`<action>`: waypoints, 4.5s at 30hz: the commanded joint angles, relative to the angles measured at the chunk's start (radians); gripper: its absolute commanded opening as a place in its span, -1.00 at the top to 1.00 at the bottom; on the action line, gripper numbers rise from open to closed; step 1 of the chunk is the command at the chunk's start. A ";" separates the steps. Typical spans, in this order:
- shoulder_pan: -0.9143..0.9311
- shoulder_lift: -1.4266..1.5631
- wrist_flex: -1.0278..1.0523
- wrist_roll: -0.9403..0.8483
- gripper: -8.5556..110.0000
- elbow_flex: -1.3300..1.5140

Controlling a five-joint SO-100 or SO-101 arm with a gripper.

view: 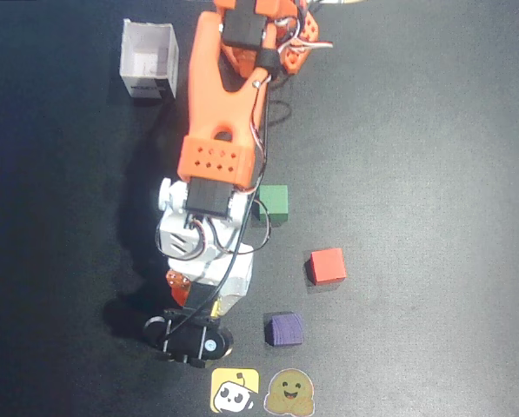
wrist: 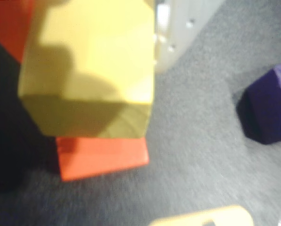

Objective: Put the yellow cube on top of the orange cube.

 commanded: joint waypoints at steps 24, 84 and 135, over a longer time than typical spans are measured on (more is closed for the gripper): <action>0.009 -0.048 -0.044 0.005 0.78 -0.075; -0.005 -0.052 -0.080 0.000 0.78 -0.037; -0.005 -0.029 -0.121 0.009 0.53 -0.003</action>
